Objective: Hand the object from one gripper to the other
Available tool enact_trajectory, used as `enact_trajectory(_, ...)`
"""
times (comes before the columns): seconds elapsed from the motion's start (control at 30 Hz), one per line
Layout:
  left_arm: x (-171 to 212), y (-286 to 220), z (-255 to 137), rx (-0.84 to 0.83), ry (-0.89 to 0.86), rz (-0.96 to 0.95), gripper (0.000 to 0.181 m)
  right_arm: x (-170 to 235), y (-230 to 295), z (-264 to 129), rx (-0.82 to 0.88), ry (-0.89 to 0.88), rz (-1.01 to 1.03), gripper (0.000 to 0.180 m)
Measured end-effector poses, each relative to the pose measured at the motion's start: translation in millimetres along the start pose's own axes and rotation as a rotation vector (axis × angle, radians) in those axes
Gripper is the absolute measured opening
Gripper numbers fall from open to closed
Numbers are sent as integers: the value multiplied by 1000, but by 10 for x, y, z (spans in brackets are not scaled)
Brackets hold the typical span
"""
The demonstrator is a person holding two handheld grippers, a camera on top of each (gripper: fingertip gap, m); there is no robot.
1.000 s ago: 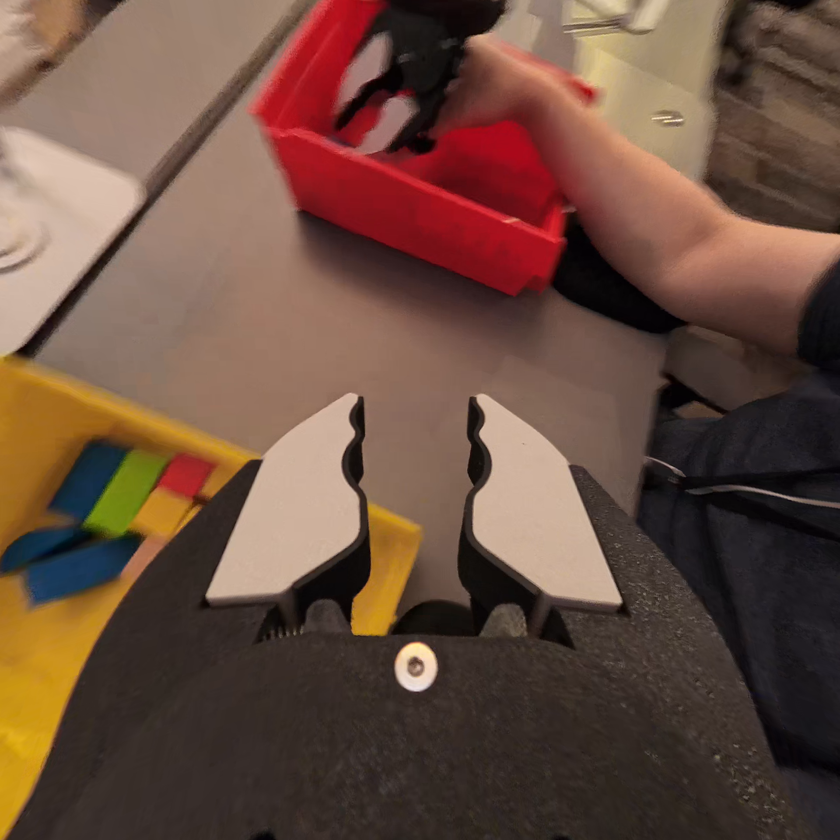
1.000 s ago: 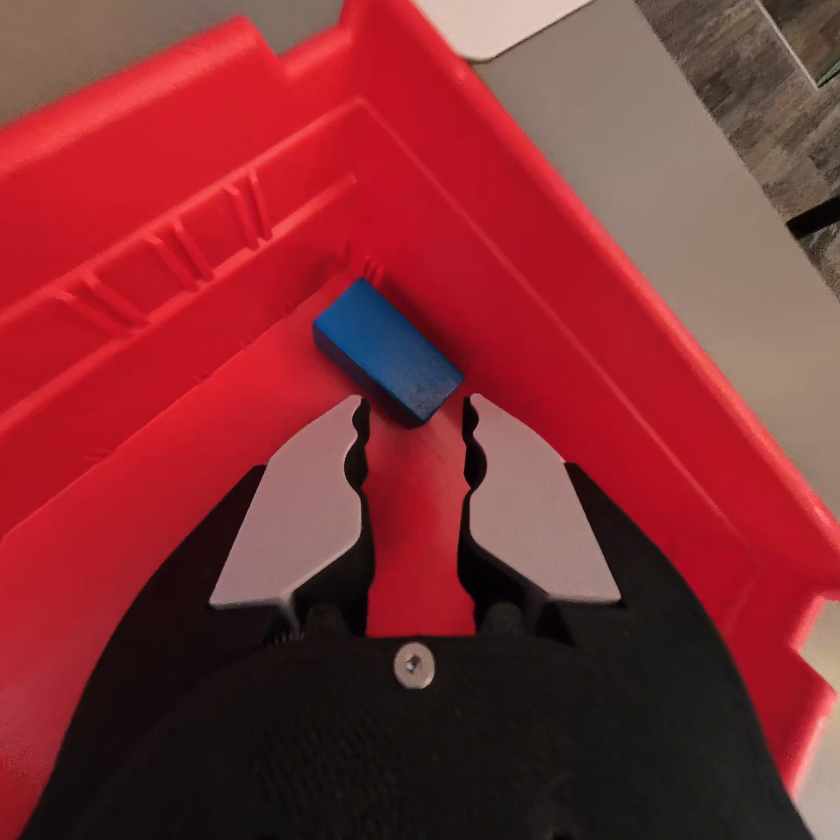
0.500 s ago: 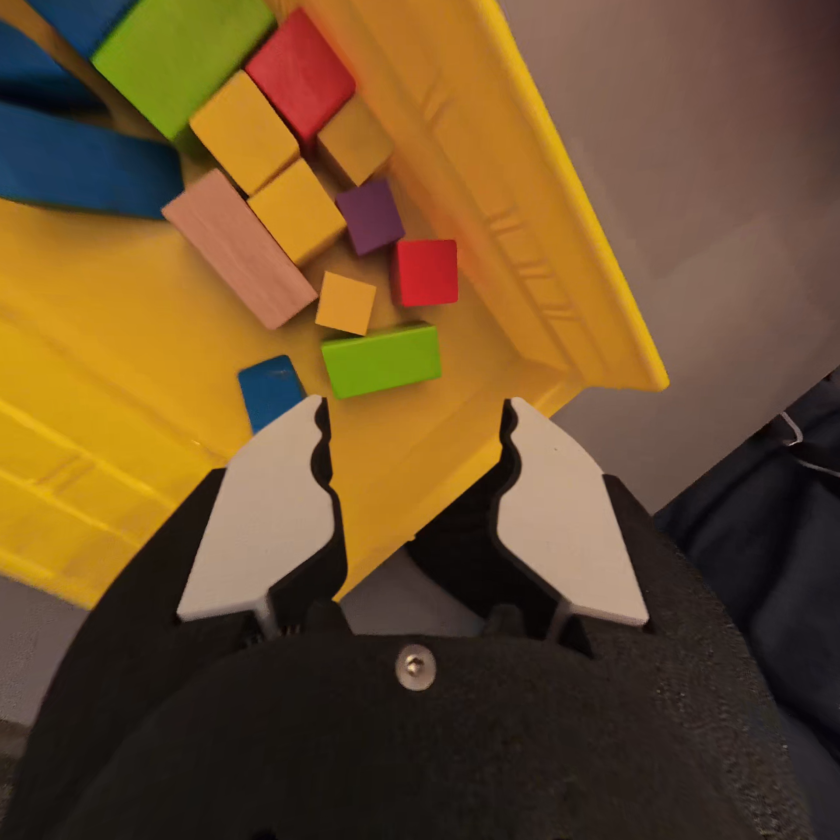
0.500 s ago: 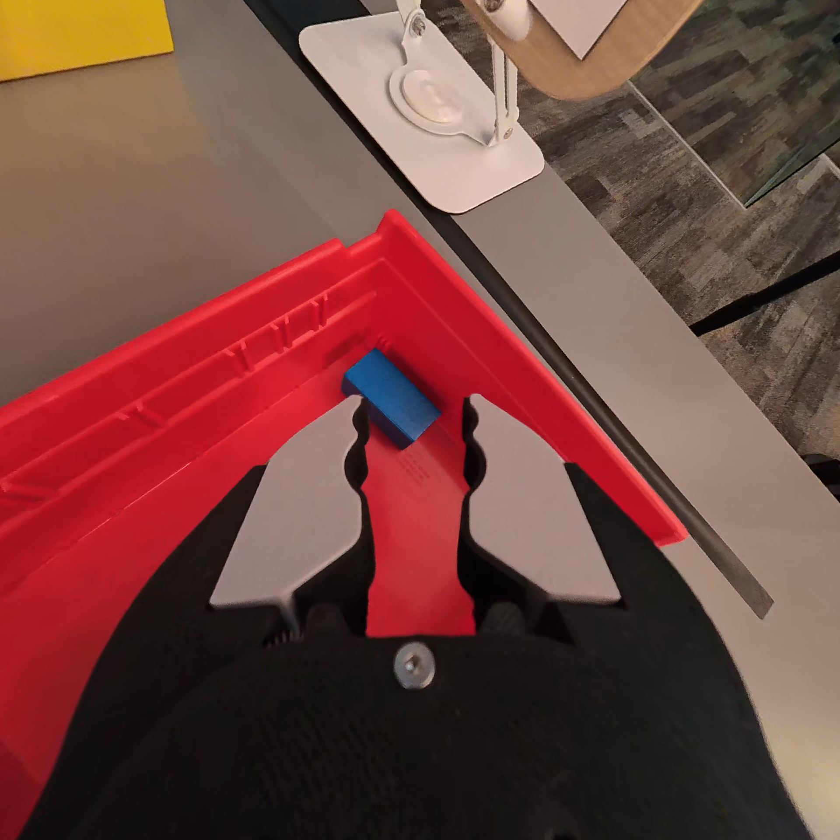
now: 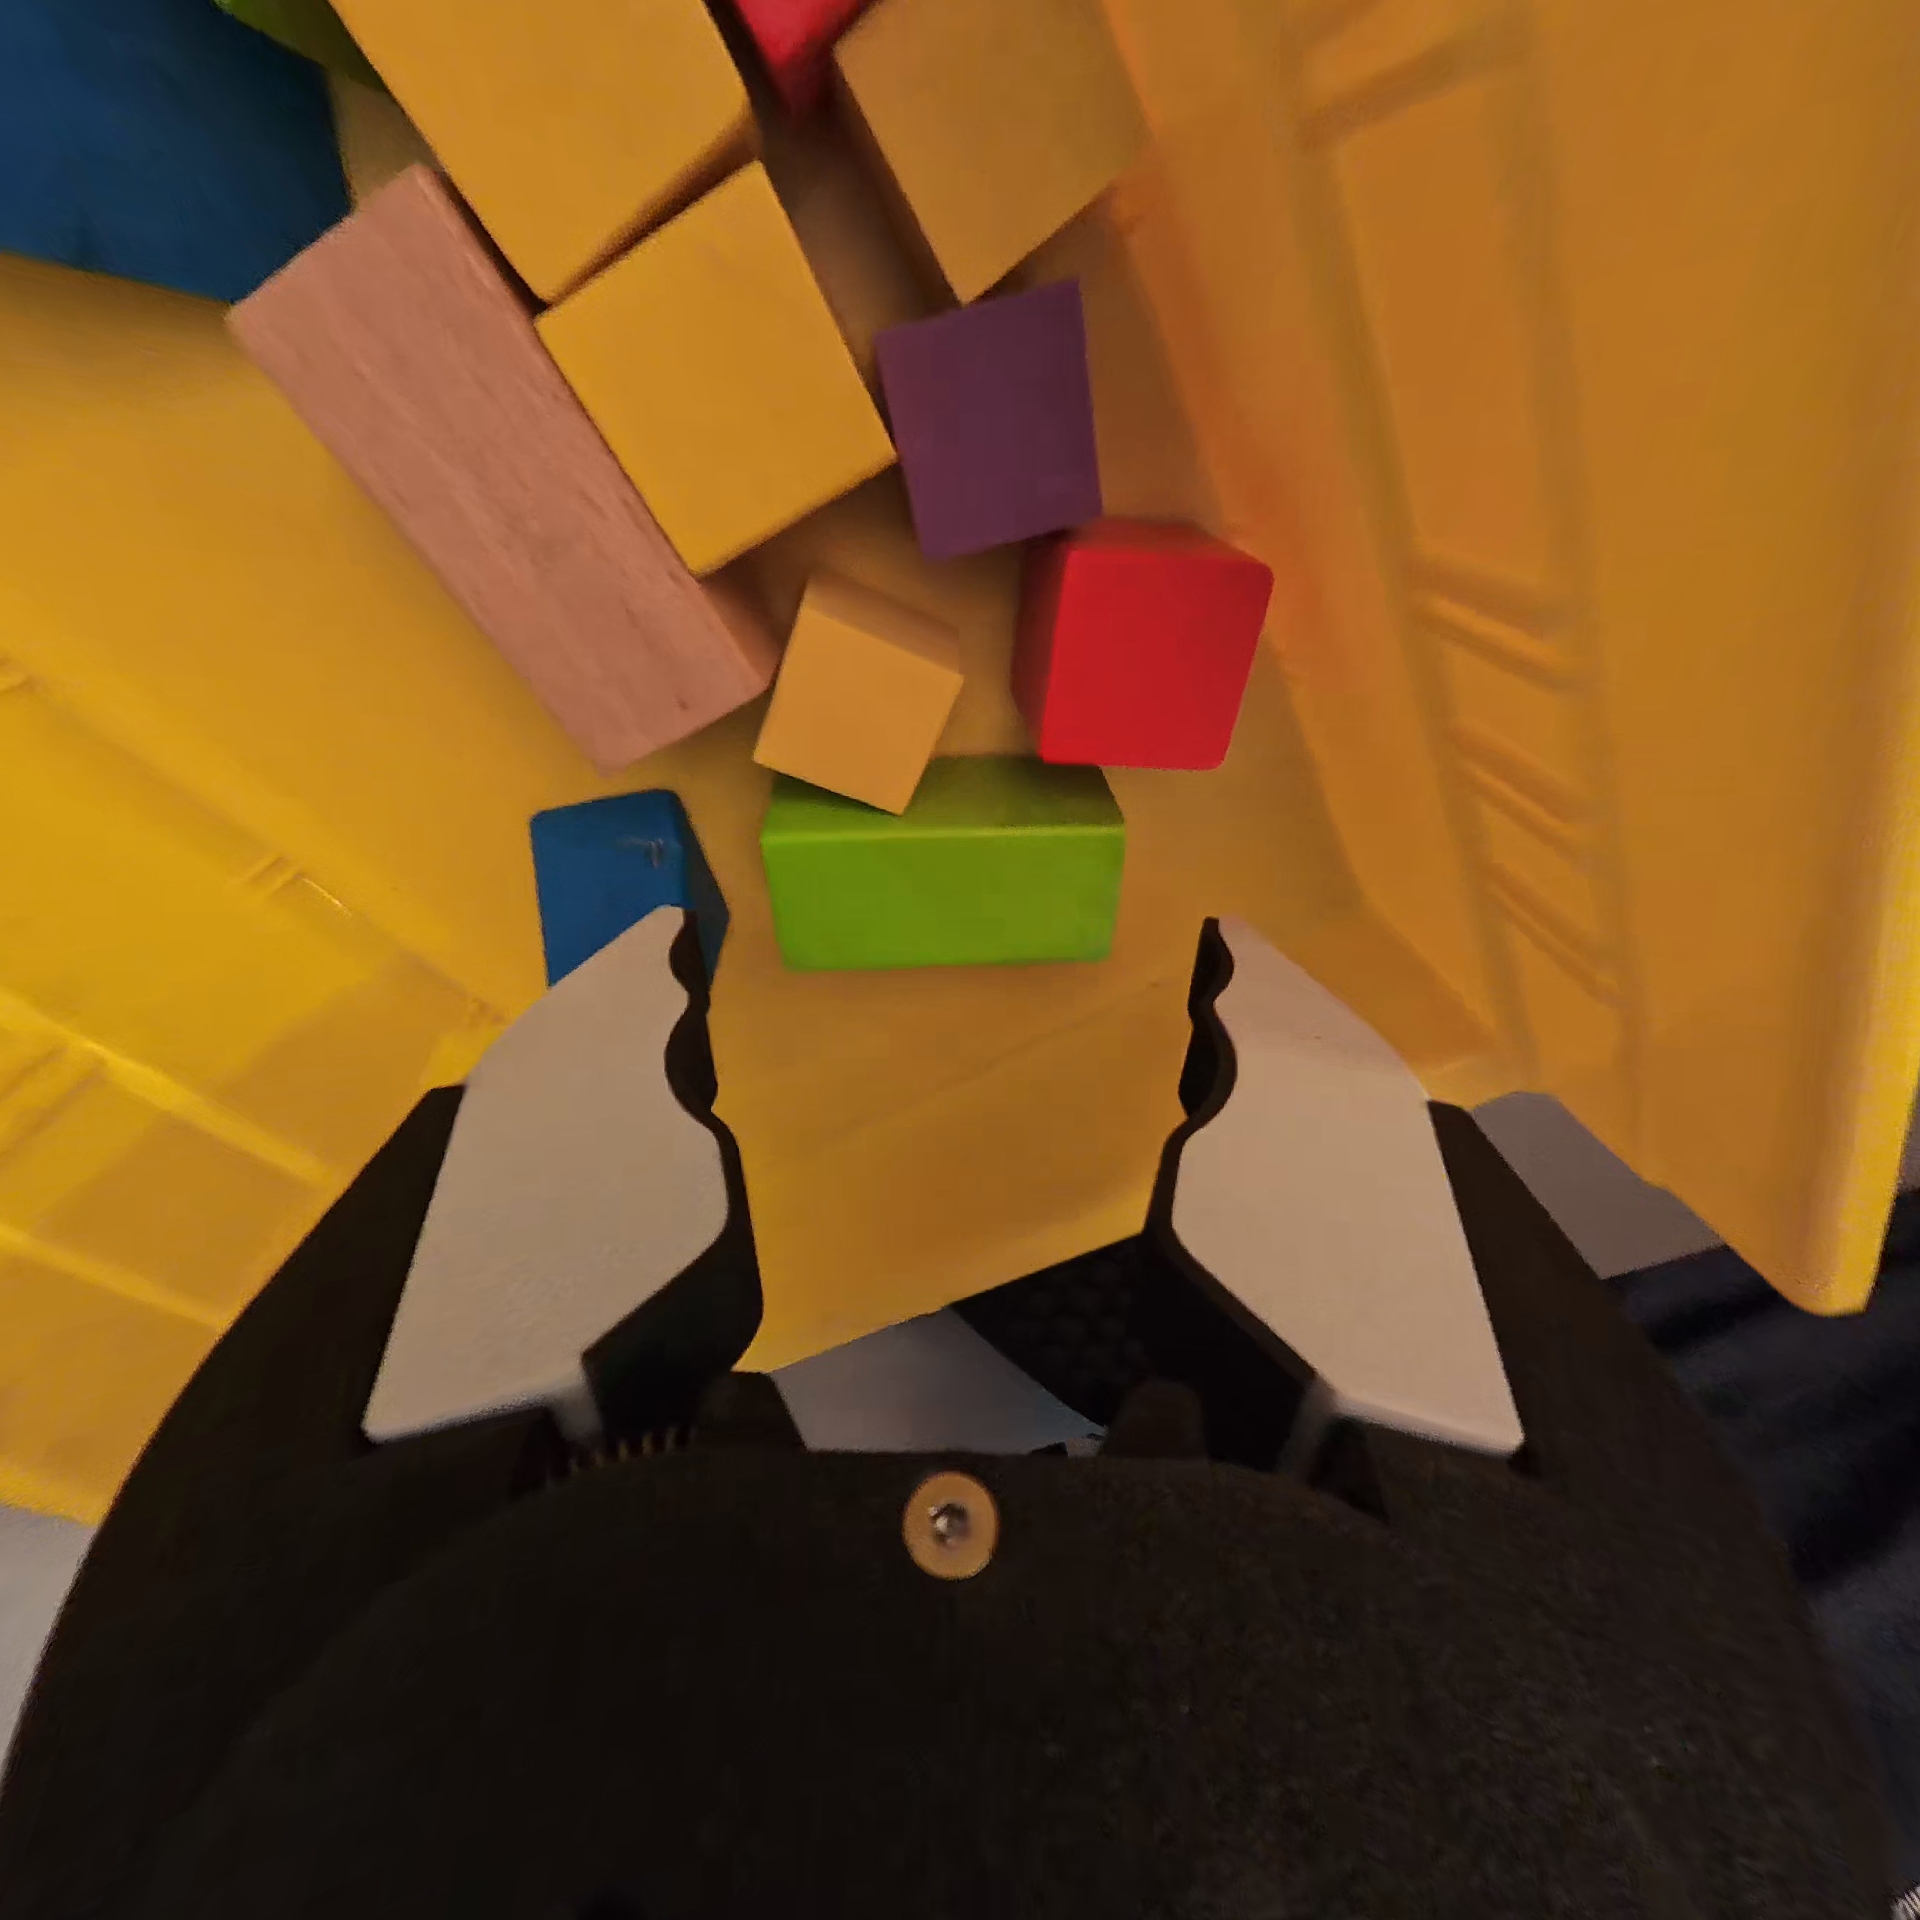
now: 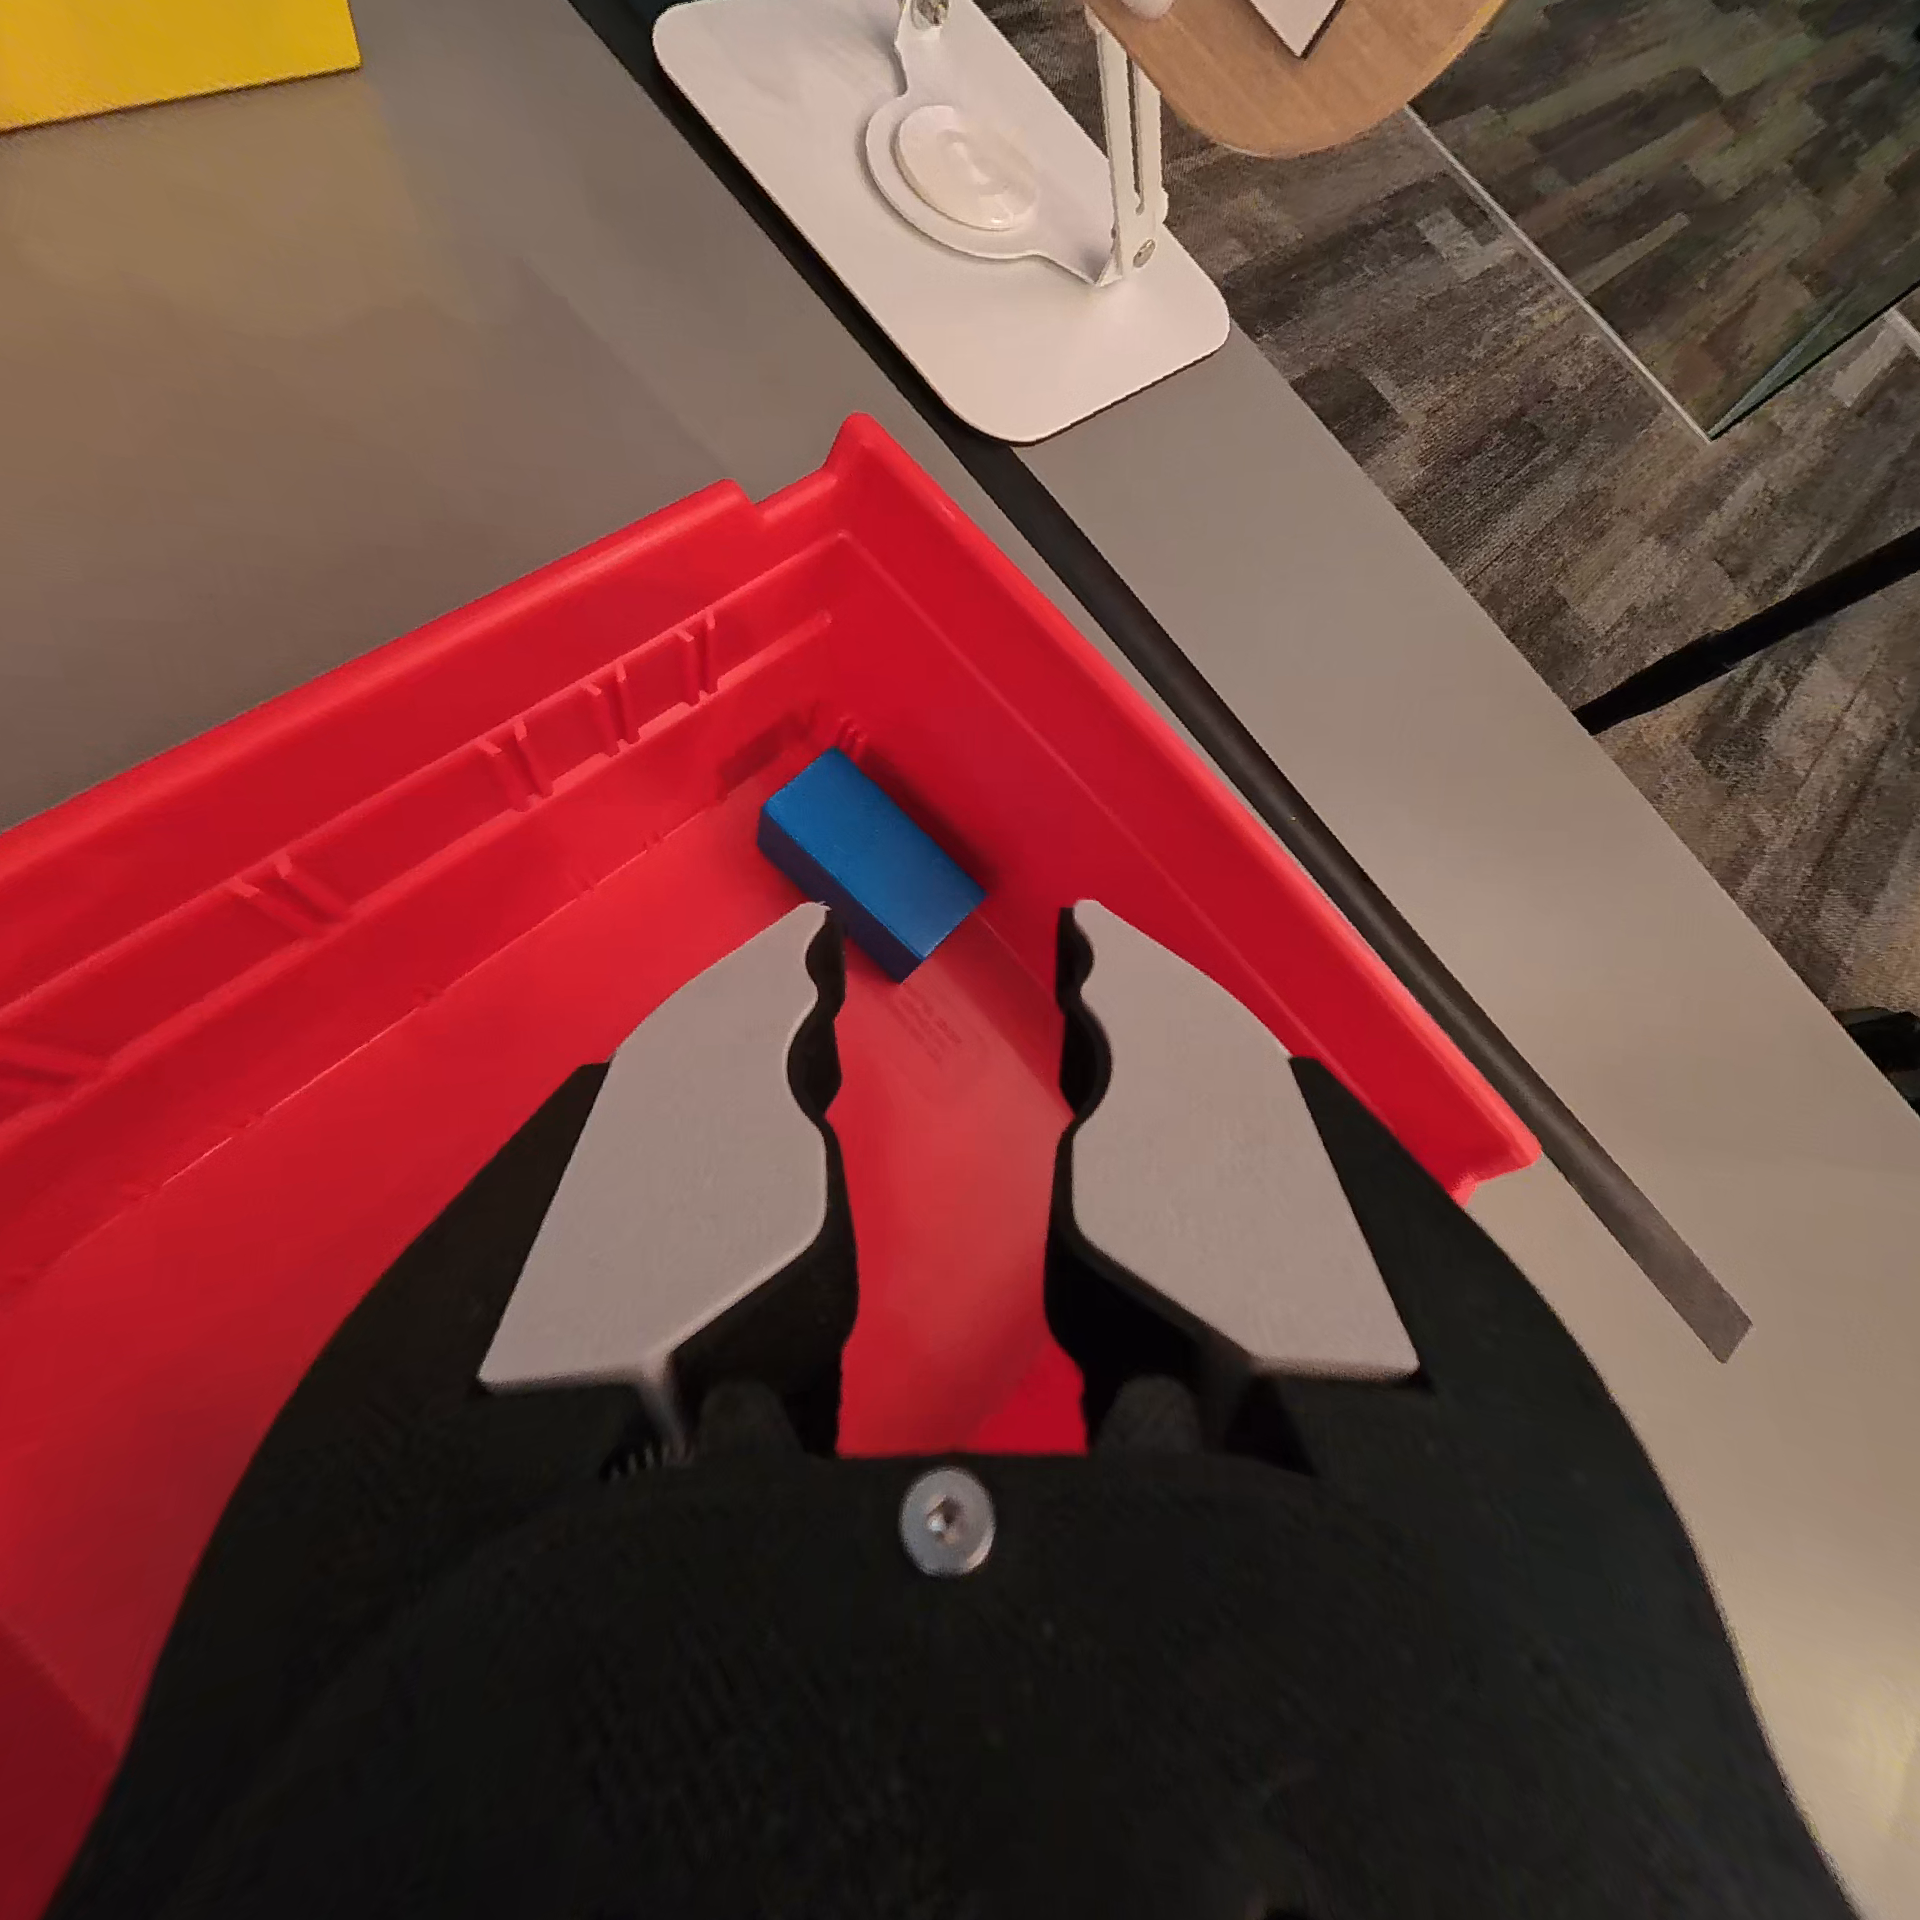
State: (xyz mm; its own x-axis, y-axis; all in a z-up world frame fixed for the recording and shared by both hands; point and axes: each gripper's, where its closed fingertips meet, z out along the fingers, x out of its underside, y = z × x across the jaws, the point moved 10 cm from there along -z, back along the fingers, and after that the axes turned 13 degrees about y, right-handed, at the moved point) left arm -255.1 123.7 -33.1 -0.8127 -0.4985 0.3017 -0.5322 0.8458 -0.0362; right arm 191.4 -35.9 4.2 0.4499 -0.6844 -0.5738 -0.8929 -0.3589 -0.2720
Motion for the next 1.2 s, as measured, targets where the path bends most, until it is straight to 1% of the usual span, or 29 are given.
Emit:
enact_trajectory(0.2,-69,12,43,-19,14,-24,87,37,-39,-39,2,-11,15,40)
enact_trajectory(0.33,-77,41,80,-29,39,-41,79,65,-57,-26,-3,-1,19,40)
enact_trajectory(0.53,-94,23,152,-4,89,-35,71,88,-65,-1,-12,10,23,39)
enact_trajectory(0.8,-74,66,112,11,85,-61,71,86,-42,46,-19,33,6,38)
enact_trajectory(0.9,1,82,4,21,33,-52,71,85,-53,33,-12,28,11,38)
enact_trajectory(1.0,110,76,-176,67,-72,-7,71,67,-77,-16,21,7,24,38)
enact_trajectory(1.1,251,67,-437,194,-266,103,71,-36,-86,-149,100,-73,28,37)
enact_trajectory(1.2,396,53,-729,403,-525,249,71,-306,36,-399,188,-266,-14,37)
